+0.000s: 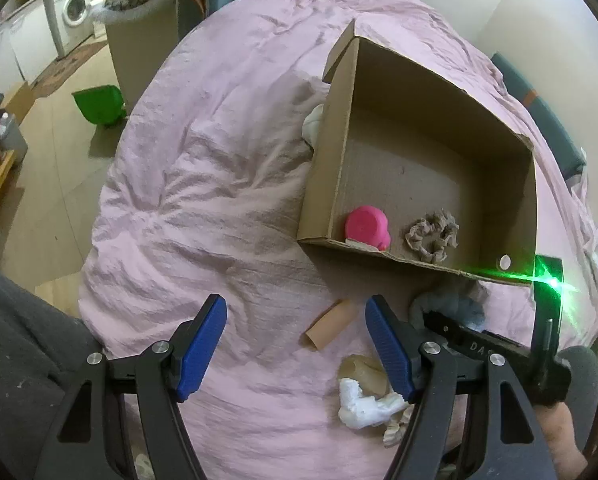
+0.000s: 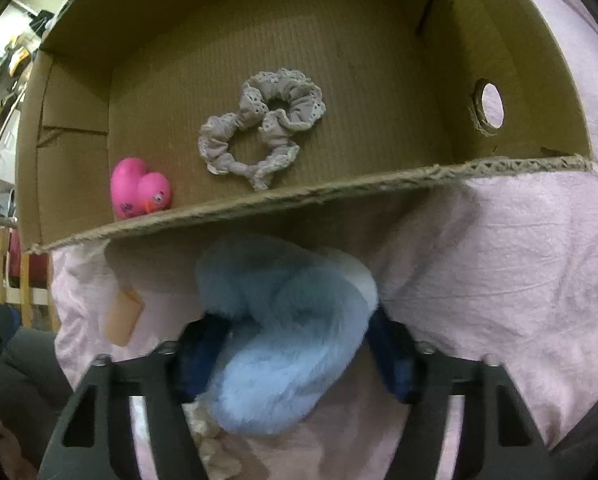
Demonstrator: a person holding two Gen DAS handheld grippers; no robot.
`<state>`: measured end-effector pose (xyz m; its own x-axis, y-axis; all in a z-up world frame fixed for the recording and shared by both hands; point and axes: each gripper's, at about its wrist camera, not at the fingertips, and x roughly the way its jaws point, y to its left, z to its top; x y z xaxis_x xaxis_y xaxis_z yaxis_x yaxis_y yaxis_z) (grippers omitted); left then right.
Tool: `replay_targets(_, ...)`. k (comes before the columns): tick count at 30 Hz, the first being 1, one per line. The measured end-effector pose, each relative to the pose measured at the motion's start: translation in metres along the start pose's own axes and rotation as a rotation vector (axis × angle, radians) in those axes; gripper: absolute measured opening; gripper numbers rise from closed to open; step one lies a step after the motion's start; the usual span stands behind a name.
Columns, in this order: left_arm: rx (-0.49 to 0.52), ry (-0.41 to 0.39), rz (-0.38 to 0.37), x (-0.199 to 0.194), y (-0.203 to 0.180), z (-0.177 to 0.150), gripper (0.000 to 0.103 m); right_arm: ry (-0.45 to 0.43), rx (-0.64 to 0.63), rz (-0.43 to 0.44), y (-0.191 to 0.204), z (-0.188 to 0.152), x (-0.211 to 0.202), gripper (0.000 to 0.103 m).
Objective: Organize soft objects
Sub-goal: 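Lower the right tool and grasp the light-blue fluffy scrunchie, then grasp the tan cardboard tube with the left tool while the right tool lifts the blue scrunchie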
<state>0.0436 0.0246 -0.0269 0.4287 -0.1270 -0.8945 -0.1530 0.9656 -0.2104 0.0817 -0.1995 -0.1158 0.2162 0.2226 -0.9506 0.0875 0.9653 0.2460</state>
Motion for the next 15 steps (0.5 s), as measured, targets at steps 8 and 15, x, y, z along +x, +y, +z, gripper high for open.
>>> replay_targets(8, -0.033, 0.008, -0.001, 0.001, 0.007, 0.002, 0.069, -0.039, 0.033, 0.027, -0.017, 0.002, -0.025, 0.025)
replay_targets(15, -0.051, 0.048, -0.001, 0.008, 0.012, -0.001, 0.069, -0.111, 0.012, 0.091, -0.016, -0.012, -0.075, 0.024)
